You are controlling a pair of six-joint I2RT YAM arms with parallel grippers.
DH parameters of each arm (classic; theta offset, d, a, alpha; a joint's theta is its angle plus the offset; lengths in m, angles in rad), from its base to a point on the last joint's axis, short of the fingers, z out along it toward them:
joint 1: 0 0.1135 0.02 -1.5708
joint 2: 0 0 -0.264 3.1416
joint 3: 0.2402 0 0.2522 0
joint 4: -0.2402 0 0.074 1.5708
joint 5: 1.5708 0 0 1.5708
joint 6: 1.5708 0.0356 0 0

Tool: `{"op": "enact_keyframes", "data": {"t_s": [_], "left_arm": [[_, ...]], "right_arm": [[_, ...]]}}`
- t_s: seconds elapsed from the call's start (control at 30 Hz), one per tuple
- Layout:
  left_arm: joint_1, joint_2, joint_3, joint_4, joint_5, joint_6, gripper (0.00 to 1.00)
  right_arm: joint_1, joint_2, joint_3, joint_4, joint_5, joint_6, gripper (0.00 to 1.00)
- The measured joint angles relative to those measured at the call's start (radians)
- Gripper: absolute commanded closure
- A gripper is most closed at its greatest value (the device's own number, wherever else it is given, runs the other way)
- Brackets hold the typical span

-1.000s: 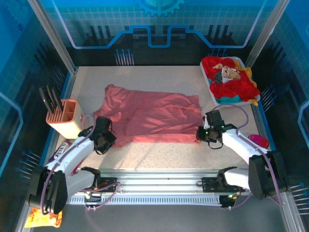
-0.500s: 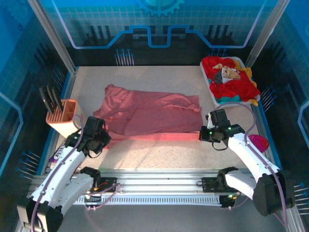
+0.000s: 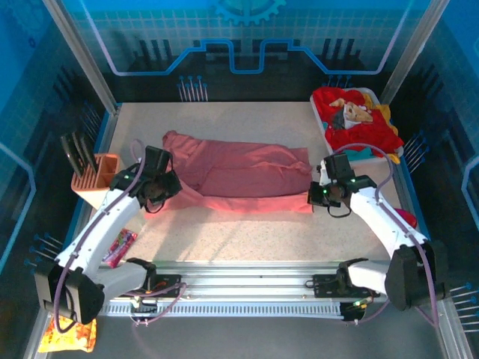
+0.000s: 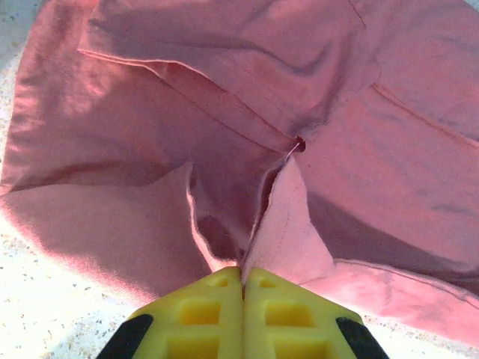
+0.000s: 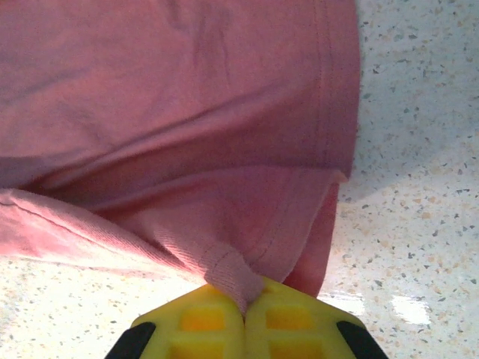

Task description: Fold and stack the t-shirts

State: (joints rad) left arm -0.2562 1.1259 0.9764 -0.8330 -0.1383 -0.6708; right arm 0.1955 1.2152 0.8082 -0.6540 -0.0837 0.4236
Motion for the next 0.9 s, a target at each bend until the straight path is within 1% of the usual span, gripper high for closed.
{"op": "enact_keyframes", "data": {"t_s": [0.1, 0.13, 0.2, 0.23, 0.3, 0.33, 0.37, 0.4, 0.43, 0.5, 0.57, 0.63, 0.73, 0.83, 0.9], "left_arm": [[-0.043, -0.003, -0.016, 0.005, -0.003, 0.008, 1.00], [-0.067, -0.006, -0.033, 0.010, -0.004, 0.009, 0.97], [-0.113, -0.005, -0.068, 0.008, -0.002, 0.008, 0.85], [-0.142, 0.002, -0.088, -0.001, -0.005, 0.009, 0.74], [-0.193, 0.023, -0.118, -0.025, -0.010, 0.008, 0.56], [-0.219, 0.039, -0.132, -0.043, -0.015, 0.000, 0.50], [-0.246, 0.055, -0.142, -0.063, -0.022, -0.008, 0.48], [-0.263, 0.067, -0.144, -0.080, -0.027, -0.010, 0.43], [-0.278, 0.079, -0.143, -0.097, -0.031, -0.011, 0.43], [-0.291, 0.092, -0.125, -0.131, -0.047, -0.014, 0.45], [-0.278, 0.103, -0.072, -0.161, -0.069, -0.006, 0.47], [-0.236, 0.114, -0.010, -0.163, -0.068, 0.011, 0.53], [-0.132, 0.167, 0.071, -0.148, -0.066, 0.054, 0.57], [-0.059, 0.257, 0.096, -0.118, -0.066, 0.097, 0.60], [-0.034, 0.322, 0.095, -0.106, -0.065, 0.118, 0.62]], "right_arm": [[-0.001, 0.002, -0.004, 0.000, 0.000, -0.010, 1.00], [-0.003, 0.001, -0.006, 0.001, 0.000, -0.013, 1.00], [-0.009, 0.000, -0.013, 0.001, 0.001, -0.014, 1.00], [-0.014, 0.000, -0.016, 0.002, 0.001, -0.014, 1.00], [-0.018, -0.002, -0.019, 0.001, 0.001, -0.014, 1.00], [-0.020, -0.002, -0.019, 0.001, 0.000, -0.014, 1.00], [-0.020, -0.002, -0.019, 0.001, 0.001, -0.014, 1.00], [-0.020, -0.002, -0.019, 0.001, 0.001, -0.014, 1.00], [-0.020, -0.002, -0.019, 0.001, 0.001, -0.014, 1.00], [-0.020, -0.002, -0.019, 0.001, 0.001, -0.014, 1.00], [-0.020, -0.002, -0.019, 0.001, 0.001, -0.014, 1.00], [-0.020, -0.002, -0.019, 0.002, 0.000, -0.014, 1.00], [-0.020, -0.002, -0.019, 0.004, -0.003, -0.014, 1.00], [-0.020, -0.002, -0.022, 0.011, -0.004, -0.014, 1.00], [-0.020, -0.002, -0.026, 0.017, -0.004, -0.014, 1.00]]}}
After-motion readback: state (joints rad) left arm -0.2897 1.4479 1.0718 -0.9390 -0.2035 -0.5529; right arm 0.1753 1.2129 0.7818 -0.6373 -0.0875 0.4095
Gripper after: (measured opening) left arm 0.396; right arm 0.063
